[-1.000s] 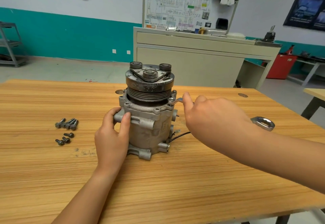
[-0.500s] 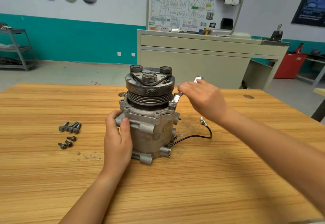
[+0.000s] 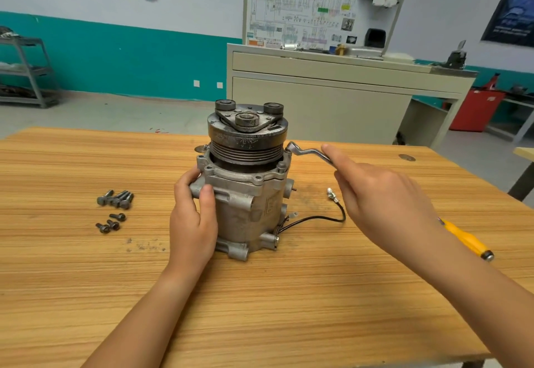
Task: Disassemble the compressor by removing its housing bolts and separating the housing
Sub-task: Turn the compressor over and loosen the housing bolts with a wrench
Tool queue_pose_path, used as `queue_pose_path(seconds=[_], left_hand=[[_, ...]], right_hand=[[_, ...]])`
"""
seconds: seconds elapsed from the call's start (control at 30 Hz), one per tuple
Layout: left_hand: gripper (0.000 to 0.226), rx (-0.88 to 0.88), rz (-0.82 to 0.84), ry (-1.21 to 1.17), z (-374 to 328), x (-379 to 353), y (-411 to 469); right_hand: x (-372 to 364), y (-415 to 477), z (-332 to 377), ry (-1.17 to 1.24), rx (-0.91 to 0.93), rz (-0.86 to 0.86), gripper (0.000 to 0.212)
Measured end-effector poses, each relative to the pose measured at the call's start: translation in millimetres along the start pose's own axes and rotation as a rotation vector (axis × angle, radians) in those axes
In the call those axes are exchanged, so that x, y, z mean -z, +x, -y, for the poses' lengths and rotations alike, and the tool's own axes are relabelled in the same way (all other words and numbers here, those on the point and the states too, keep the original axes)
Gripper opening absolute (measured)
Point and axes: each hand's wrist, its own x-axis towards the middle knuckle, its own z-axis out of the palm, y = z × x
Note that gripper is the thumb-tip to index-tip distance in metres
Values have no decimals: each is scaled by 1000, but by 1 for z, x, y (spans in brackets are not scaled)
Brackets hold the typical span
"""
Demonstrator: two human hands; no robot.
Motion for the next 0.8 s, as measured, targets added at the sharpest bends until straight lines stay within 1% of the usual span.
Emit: queue_pose_path(seconds=[0.17, 0.3, 0.43, 0.53, 0.73, 0.8], left_hand=[[36, 7, 8, -1, 0, 1, -1], [30, 19, 0, 1, -1, 1, -1], [39, 18, 1, 10, 1, 1, -1], [41, 16, 6, 11, 0, 2, 0], [42, 16, 5, 12, -2, 1, 0], [43, 21, 9, 12, -2, 1, -1]], right_hand=[[-1, 6, 11, -97, -35, 181, 60], [16, 11, 24, -231, -23, 276, 69], [29, 15, 50, -326, -4, 372, 71], [29, 15, 61, -373, 7, 395, 66], [33, 17, 56, -523, 179, 377, 67], [32, 16, 52, -542, 198, 366, 67]])
